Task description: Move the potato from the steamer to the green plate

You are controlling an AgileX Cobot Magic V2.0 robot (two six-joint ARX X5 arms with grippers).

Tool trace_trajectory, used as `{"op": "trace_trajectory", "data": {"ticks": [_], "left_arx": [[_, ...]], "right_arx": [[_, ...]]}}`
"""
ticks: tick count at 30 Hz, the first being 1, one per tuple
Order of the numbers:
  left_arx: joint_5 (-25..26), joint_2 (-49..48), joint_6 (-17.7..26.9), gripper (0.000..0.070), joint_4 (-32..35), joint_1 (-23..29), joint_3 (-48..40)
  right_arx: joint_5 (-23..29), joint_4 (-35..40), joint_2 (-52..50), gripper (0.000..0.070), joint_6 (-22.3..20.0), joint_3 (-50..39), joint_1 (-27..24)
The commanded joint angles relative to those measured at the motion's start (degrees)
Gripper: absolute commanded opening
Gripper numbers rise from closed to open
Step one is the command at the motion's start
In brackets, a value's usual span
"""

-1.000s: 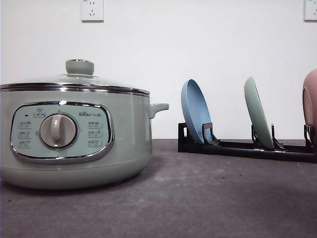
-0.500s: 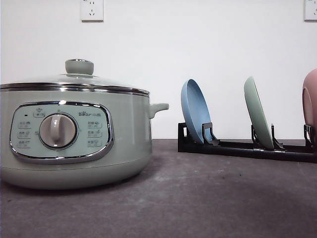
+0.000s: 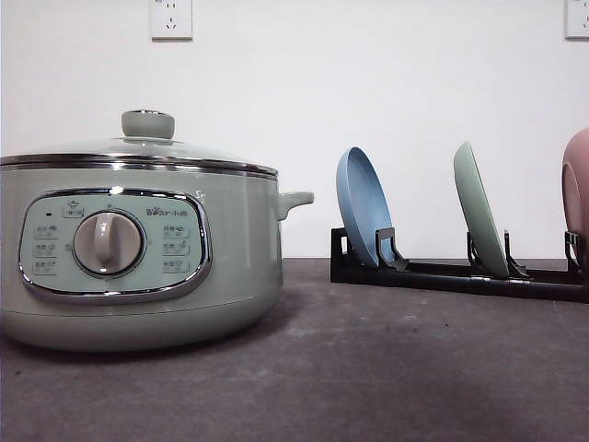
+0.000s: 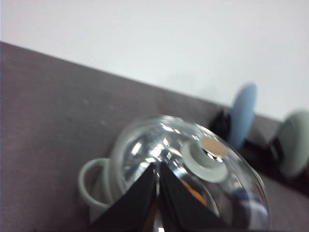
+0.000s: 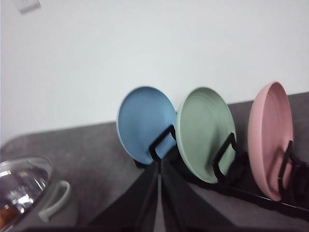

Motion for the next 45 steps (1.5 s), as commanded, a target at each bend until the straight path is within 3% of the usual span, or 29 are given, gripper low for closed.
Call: {"op": "trace_trajectory", "data": {"ticks": [1, 10, 15, 19, 22, 24, 27, 28, 29, 45], "left_arx": [[2.32, 2.64, 4.59, 0.0001, -1.05, 0.04, 3.3], [12.17, 14.56, 12.04, 0.0001, -12.44, -1.65, 15.7], [13.55, 17.28, 15.7, 0.0001, -17.18, -4.41, 19.31], [13.55, 17.27, 16.18, 0.0003, -17.53, -5.68, 19.41], [13.55, 17.27, 16.13, 0.01, -17.51, -5.7, 19.41], [13.53, 17.27, 16.09, 0.0252, -17.53, -5.7, 19.41], [13.53, 17.27, 15.63, 0.0502, -17.47, -5.7, 19.41], [13.53, 17.27, 15.61, 0.0548, -17.49, -5.7, 19.41], [13.53, 17.27, 15.61, 0.0568, -17.47, -5.7, 19.41], [13.53, 17.27, 15.24, 0.0566, -17.44, -5.7, 19.41]], "right_arx": [[-1.29, -2.93, 3.23, 0.0, -4.79, 4.15, -0.07], [-9.44, -21.39, 18.21, 0.0, -15.64, 20.21, 0.0], [-13.52, -28.69, 22.87, 0.0, -18.27, 25.38, 0.04], [-13.62, -29.84, 23.52, 0.0, -18.6, 26.19, 0.92], [-13.6, -29.88, 23.48, 0.0, -18.51, 26.19, 1.25], [-13.59, -29.95, 23.48, 0.0058, -18.31, 26.19, 1.25], [-13.4, -29.84, 23.5, 0.038, -16.55, 26.19, 1.25], [-13.42, -29.82, 23.5, 0.0462, -16.3, 26.19, 1.25], [-13.42, -29.84, 23.48, 0.0495, -16.18, 26.19, 1.25], [-13.4, -29.81, 23.5, 0.0495, -15.49, 26.19, 1.25]]}}
